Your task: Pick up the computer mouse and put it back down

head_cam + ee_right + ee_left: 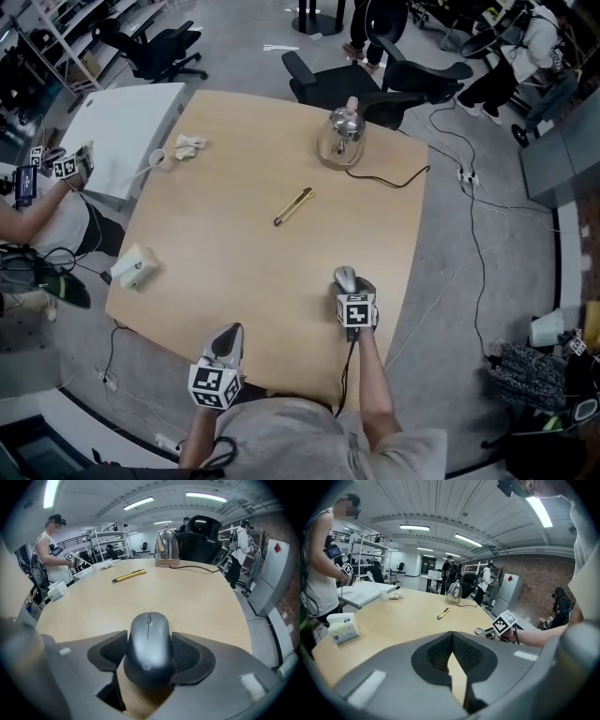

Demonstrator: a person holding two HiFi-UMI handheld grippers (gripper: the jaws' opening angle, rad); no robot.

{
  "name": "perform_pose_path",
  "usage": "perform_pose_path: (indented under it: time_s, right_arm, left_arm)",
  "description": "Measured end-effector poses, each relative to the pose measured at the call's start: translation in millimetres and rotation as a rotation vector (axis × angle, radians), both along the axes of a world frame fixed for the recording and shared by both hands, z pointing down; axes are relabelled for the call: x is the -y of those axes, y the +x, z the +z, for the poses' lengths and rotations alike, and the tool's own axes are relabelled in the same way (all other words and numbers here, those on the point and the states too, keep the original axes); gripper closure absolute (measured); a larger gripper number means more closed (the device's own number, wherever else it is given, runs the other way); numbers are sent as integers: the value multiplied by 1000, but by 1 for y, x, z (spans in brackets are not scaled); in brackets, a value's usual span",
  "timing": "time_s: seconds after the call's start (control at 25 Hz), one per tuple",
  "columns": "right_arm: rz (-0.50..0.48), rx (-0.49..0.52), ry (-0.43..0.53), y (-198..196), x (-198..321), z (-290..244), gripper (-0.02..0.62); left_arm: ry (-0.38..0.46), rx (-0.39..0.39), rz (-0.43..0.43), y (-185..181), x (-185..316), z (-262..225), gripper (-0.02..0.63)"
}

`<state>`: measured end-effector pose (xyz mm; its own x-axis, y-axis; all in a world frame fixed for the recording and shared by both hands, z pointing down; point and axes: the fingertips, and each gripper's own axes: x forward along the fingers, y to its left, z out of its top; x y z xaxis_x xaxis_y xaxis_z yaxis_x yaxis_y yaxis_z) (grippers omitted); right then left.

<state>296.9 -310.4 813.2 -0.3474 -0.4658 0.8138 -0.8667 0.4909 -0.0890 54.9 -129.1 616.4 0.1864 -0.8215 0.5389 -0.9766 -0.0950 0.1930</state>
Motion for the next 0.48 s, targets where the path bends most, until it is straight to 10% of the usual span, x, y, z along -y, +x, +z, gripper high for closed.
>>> perform_pose_path:
  time_s: [0.48]
  right_arm:
    - [0, -2, 16, -4, -2, -7, 267]
  left_arm:
    - [27, 6, -4, -6, -8, -8, 586]
